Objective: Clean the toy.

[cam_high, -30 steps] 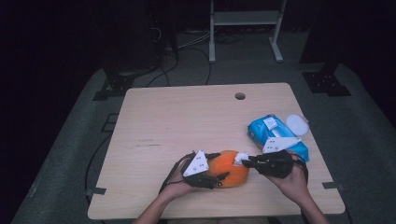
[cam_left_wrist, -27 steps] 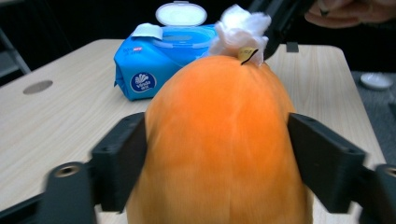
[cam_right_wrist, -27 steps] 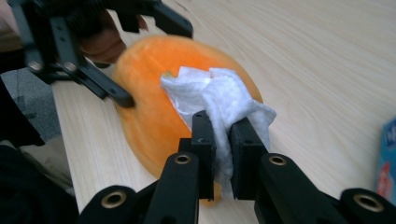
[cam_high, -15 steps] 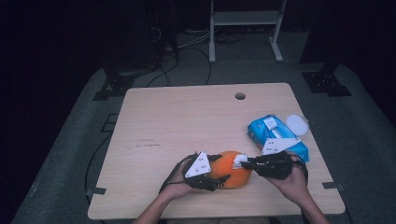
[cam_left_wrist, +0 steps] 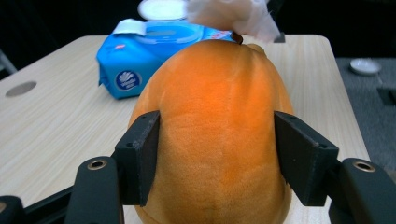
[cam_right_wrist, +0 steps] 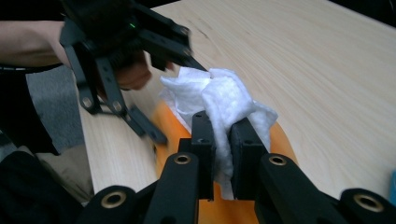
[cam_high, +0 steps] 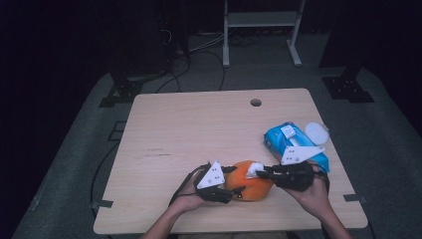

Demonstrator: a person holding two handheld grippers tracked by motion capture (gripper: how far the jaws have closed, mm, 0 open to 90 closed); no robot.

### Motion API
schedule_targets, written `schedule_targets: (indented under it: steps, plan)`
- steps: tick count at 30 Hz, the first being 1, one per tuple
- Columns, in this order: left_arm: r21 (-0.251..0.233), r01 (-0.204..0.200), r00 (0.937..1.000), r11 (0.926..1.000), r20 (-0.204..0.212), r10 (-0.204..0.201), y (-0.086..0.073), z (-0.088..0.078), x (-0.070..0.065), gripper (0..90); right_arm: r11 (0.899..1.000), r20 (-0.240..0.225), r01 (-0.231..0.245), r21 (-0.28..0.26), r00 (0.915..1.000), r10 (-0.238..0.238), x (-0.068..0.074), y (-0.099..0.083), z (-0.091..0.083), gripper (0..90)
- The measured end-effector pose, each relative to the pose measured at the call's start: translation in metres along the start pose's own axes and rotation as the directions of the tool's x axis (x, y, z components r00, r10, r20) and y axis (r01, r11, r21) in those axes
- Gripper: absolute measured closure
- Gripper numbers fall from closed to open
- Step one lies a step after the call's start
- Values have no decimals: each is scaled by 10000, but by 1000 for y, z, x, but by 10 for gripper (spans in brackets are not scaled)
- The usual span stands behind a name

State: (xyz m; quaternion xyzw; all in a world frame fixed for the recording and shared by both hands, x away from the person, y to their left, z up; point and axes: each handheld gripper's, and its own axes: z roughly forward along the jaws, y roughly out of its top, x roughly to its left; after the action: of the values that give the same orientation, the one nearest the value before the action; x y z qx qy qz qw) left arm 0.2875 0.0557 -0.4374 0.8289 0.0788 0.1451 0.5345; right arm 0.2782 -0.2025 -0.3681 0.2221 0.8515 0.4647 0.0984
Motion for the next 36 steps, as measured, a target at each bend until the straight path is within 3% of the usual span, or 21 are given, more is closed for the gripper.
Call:
schedule_targets:
  steps: [2,4,11,12,15,17,21,25,27,31,35,36]
  plan:
    - [89,-209,9998,9997,36,209,1,1,-3,356,9991,37,307,279,9995,-309,7,4,7,812]
    - [117,-155,9999,9998,42,154,-1,0,-2,360,9977,112,429,517,9990,-436,6,3,12,812]
    - [17,153,9997,9999,179,-153,-6,-2,4,355,9964,140,-516,669,9986,508,-18,-18,1,813]
    - [-16,234,9996,9997,167,-234,-6,-2,5,316,9957,44,-642,674,9979,641,-20,-21,1,813]
    - [124,1077,9941,9941,67,-1078,-6,0,11,172,9947,82,-675,774,9977,670,-21,-23,0,813]
    - [95,1352,9904,9908,284,-1355,-9,1,11,222,9947,107,-623,818,9980,616,-20,-22,0,813]
    - [126,789,9969,9968,-68,-788,-1,0,4,367,9975,187,-293,648,9994,281,-12,-14,1,814]
    - [294,10,9992,9996,-396,2,9,0,-7,400,9990,-196,173,419,9997,-165,2,-1,8,814]
    - [291,-108,9991,9995,-405,120,10,-2,-7,414,9982,-211,430,422,9989,-422,8,3,10,814]
    - [65,368,9993,9993,-38,-368,6,-3,-3,388,9981,-93,288,545,9996,-283,1,-1,3,814]
    - [25,1454,9888,9894,321,-1454,1,1,5,230,9971,-198,-44,755,9998,59,-7,-12,1,813]
    - [-42,1507,9880,9886,353,-1505,0,1,5,236,9973,-171,-87,725,9998,100,-9,-13,0,813]
